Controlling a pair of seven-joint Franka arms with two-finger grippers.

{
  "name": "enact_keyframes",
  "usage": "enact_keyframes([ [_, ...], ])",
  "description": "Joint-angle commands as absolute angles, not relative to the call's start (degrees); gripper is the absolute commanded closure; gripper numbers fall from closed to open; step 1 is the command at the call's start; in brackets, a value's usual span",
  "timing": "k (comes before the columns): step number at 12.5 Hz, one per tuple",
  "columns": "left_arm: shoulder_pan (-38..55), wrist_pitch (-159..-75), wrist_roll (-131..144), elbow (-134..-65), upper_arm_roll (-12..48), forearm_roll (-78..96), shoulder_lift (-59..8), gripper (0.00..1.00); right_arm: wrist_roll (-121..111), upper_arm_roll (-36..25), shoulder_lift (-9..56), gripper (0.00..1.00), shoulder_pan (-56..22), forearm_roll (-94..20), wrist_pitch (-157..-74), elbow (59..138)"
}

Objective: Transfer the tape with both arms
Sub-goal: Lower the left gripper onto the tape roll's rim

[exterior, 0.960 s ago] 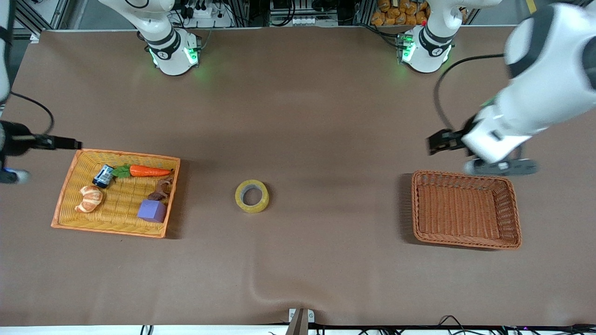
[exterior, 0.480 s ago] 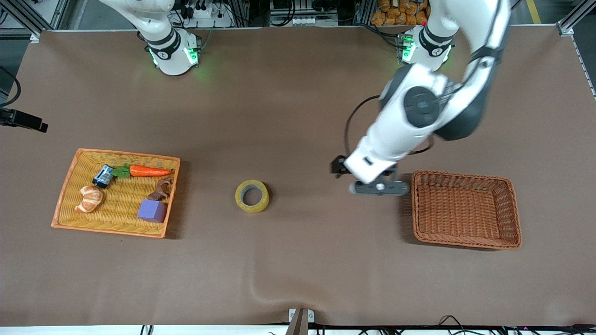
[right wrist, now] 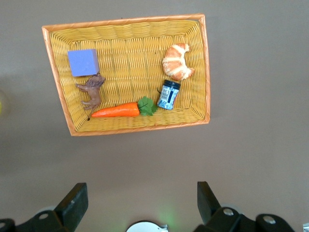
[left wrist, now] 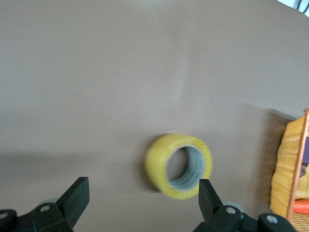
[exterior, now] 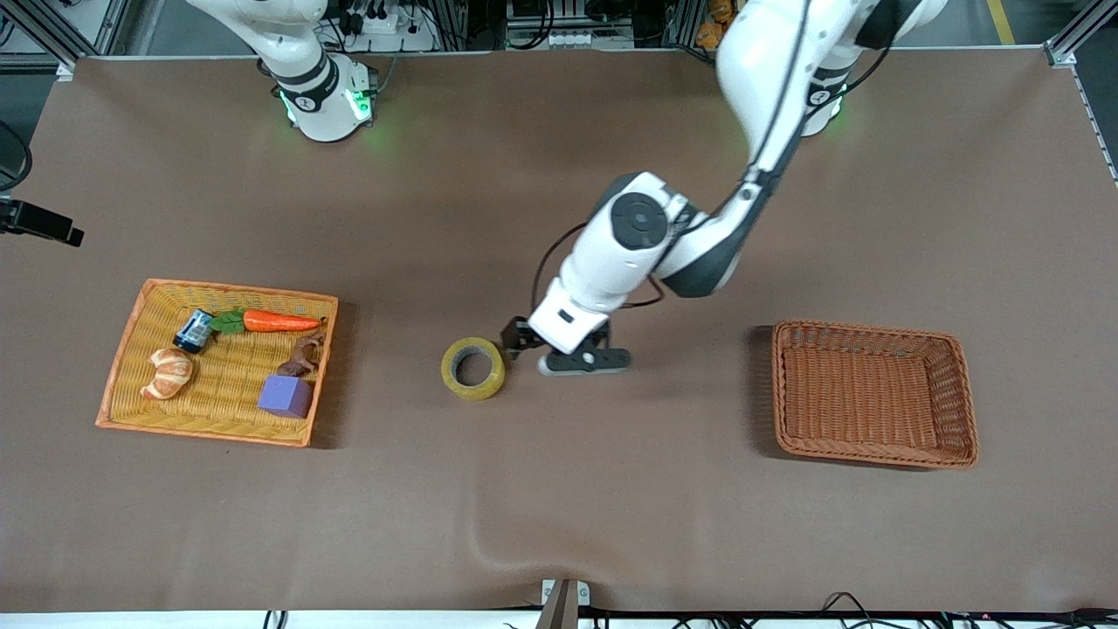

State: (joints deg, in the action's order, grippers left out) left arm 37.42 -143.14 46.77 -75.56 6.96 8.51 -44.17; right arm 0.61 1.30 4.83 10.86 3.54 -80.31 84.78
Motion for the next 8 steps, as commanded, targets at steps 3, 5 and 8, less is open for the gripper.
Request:
enact_keyframes([
  [3,42.26,-147.30,51.06,-72.69,4.40,9.58,-50.09,0.00,1.05,-1.55,1.67,0.00,6.98,1.15,-79.19,85.08],
  [5,45.60,-149.57,51.41,-72.69,1.08,9.49,-52.28,0.06,1.05,-12.17,1.49,0.00,-3.64,0.79,-79.45,85.25],
  [8,47.64,-156.61,53.52,-72.60,-0.70,9.49,-55.89,0.07,0.97,-14.06,1.41,0.00,-5.45,-0.18,-81.99,87.27],
])
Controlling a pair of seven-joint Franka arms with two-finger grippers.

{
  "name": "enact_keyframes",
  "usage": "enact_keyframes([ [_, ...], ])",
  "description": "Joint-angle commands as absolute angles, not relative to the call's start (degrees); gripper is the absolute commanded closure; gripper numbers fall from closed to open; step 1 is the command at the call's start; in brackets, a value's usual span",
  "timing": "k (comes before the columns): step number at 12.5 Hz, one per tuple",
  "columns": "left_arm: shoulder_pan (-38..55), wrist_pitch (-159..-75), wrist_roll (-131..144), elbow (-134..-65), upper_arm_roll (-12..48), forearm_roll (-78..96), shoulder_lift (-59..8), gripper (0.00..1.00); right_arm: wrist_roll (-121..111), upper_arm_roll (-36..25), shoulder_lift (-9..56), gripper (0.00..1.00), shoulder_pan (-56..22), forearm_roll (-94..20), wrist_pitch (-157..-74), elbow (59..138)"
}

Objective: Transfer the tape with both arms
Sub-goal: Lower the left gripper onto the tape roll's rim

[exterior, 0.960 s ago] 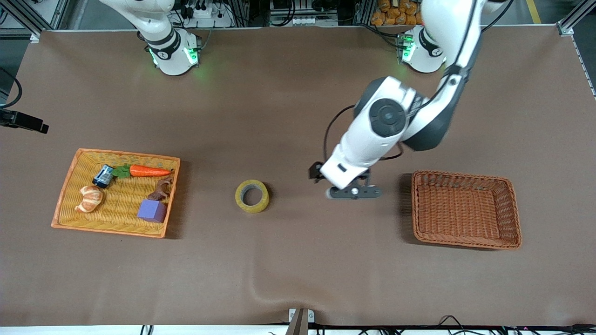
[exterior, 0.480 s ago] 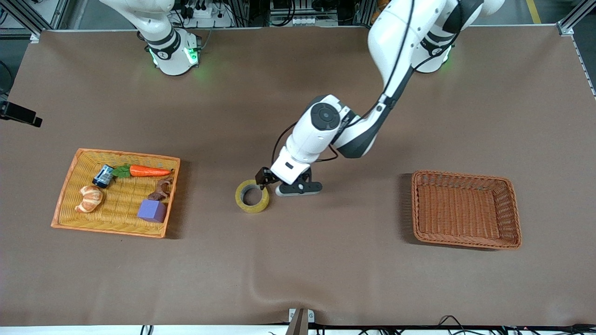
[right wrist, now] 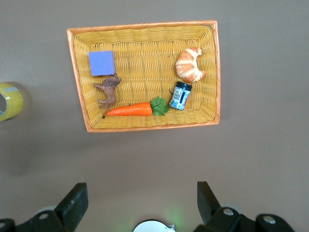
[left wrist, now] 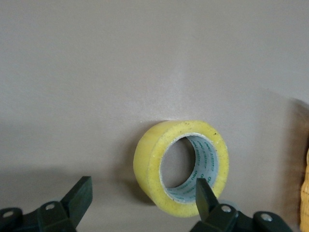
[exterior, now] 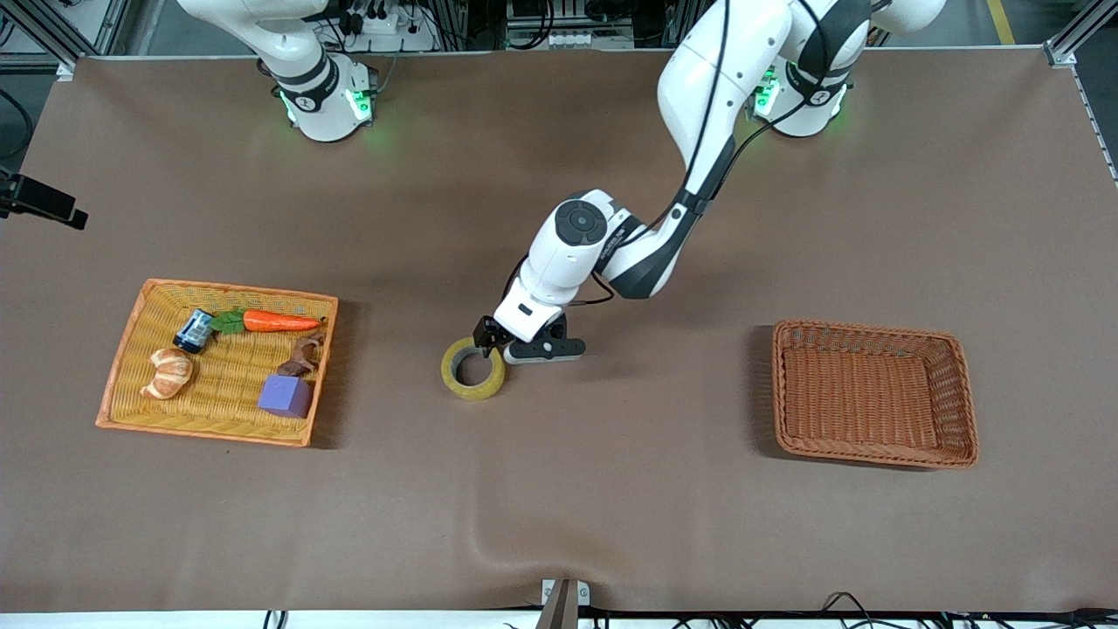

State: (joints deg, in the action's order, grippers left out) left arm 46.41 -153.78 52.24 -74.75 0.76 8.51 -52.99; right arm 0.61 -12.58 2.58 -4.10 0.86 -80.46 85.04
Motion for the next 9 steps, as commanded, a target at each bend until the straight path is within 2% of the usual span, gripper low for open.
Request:
enact_keyframes([
  [1,47.72,-157.23,54.40,-72.51,-0.62,9.49,-56.51,0.09,0.97,-14.06,1.41,0.00,-5.54,-0.18,-82.18,87.54],
  [5,47.72,-157.41,54.76,-70.06,-0.62,9.49,-58.35,0.23,0.97,-12.67,1.41,0.00,-3.88,-1.32,-82.53,87.63],
  [9,47.72,-157.41,55.37,-67.77,-0.62,9.58,-60.11,0.25,0.97,-10.02,1.32,0.00,-1.93,-2.72,-85.24,88.94],
])
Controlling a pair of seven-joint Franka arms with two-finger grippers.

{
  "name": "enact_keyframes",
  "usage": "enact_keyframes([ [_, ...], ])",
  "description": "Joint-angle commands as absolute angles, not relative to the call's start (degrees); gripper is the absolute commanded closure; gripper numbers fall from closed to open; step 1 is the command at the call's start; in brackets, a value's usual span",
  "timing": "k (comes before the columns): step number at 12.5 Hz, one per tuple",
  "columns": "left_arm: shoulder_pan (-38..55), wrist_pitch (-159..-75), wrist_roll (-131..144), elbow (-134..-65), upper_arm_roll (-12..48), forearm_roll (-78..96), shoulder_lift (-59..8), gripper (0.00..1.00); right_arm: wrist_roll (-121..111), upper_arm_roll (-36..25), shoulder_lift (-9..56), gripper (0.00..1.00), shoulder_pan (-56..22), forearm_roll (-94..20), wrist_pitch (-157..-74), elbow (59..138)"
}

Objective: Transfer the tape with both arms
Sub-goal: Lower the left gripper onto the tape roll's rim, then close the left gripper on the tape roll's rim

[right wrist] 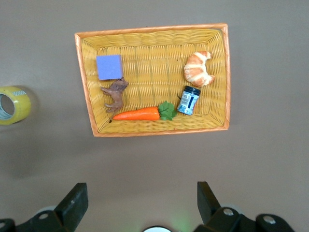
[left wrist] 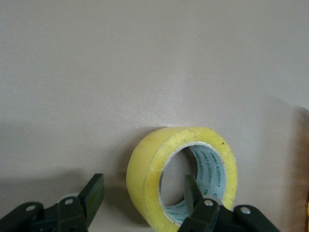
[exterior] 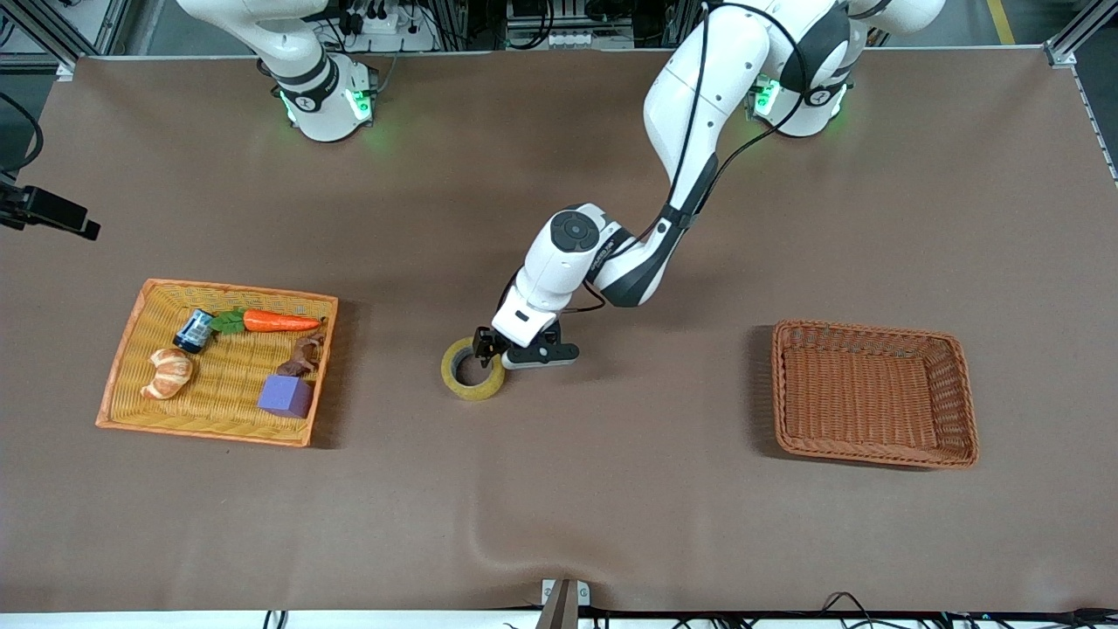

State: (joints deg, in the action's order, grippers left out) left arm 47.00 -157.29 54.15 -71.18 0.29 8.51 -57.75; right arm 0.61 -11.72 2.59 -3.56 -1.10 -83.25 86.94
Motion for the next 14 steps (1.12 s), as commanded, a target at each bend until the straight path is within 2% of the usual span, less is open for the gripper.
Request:
enact_keyframes([
  [1,47.72,-157.41,55.37,-67.68,-0.62,9.58,-60.29,0.25,0.71,-9.93,1.14,0.00,-1.41,-2.99,-85.25,88.86],
  [4,47.72,-157.59,55.46,-66.98,-0.44,9.58,-60.56,0.32,-3.34,-5.46,1.23,0.00,3.33,-2.99,-85.25,88.95],
  [14,47.72,-159.08,55.11,-65.83,-0.62,9.58,-62.40,0.35,-3.43,-5.10,1.23,0.00,3.08,-2.55,-85.08,88.86],
])
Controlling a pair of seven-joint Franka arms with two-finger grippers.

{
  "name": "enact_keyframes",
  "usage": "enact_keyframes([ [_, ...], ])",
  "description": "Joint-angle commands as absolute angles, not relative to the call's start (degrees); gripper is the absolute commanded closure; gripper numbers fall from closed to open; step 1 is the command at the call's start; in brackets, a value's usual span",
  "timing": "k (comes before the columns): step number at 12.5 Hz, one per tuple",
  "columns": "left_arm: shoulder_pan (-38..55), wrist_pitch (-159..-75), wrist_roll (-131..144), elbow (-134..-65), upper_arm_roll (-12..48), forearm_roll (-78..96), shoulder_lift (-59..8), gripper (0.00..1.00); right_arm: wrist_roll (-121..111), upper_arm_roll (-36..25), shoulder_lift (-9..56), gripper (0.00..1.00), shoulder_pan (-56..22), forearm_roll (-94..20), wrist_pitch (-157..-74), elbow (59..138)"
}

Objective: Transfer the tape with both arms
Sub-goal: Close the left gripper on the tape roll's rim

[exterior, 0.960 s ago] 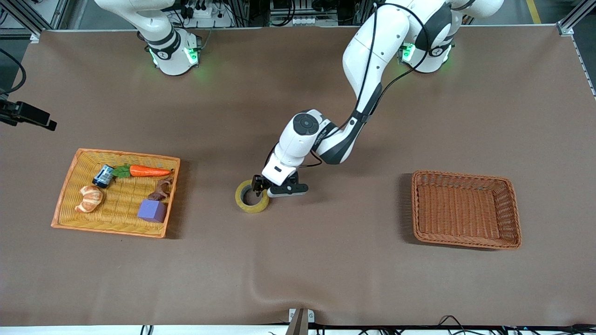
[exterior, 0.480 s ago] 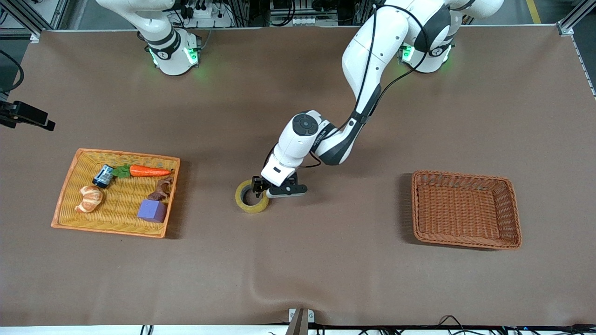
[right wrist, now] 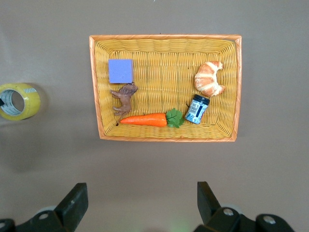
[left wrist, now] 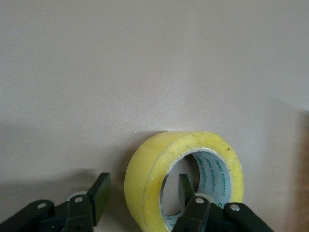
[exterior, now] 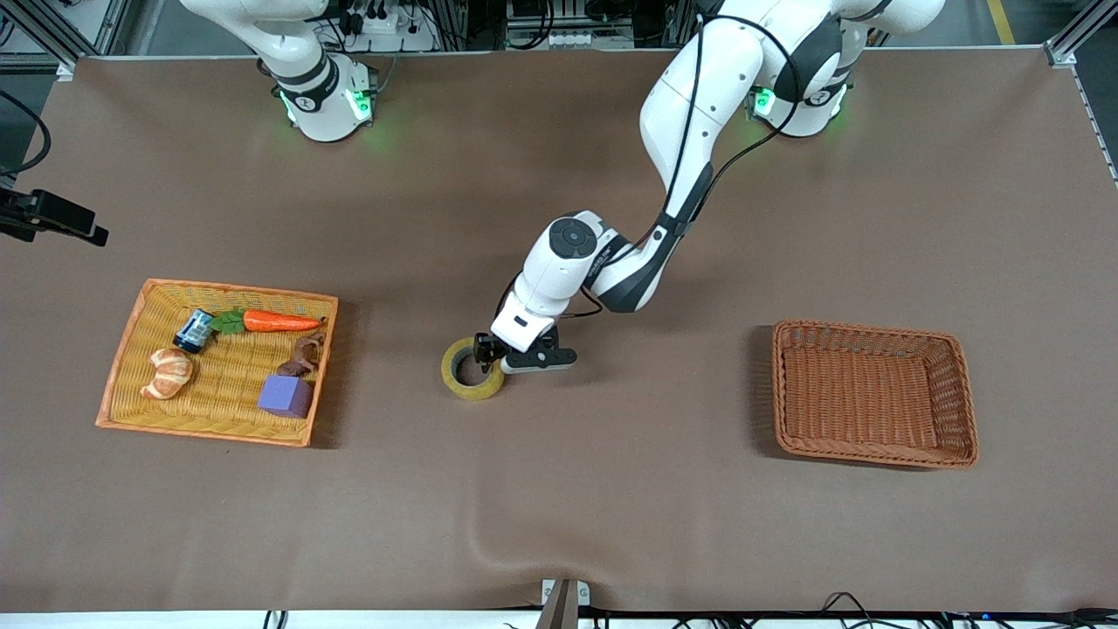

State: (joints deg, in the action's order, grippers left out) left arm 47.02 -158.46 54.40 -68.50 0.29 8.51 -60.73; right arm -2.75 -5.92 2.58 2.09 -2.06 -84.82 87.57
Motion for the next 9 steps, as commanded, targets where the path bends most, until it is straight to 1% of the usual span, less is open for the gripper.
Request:
enact_keyframes([
  [1,47.72,-159.08,55.19,-65.83,-0.62,9.58,-62.40,0.36,-3.43,-5.01,1.23,0.00,3.08,-2.46,-85.08,88.94],
  [2,47.72,-159.08,55.20,-65.74,-0.62,9.58,-62.40,0.39,-3.43,-5.01,1.23,0.00,3.08,-2.46,-84.99,88.95],
  [3,47.72,-159.08,55.11,-65.83,-0.70,9.58,-62.40,0.46,-3.43,-5.01,1.23,0.00,3.16,-2.46,-84.90,88.95],
  [4,47.81,-159.52,55.19,-65.83,-0.79,9.49,-62.49,0.60,-3.43,-5.01,1.32,0.00,3.16,-2.46,-84.82,88.95],
  [5,47.99,-160.39,55.37,-65.83,-0.70,9.58,-62.49,0.67,-3.51,-5.01,1.32,0.00,3.16,-2.46,-84.81,88.95],
  [9,49.04,-161.28,55.37,-66.00,-1.40,9.41,-63.02,0.67,-3.43,-5.01,1.49,0.00,3.16,-2.37,-84.81,88.95],
])
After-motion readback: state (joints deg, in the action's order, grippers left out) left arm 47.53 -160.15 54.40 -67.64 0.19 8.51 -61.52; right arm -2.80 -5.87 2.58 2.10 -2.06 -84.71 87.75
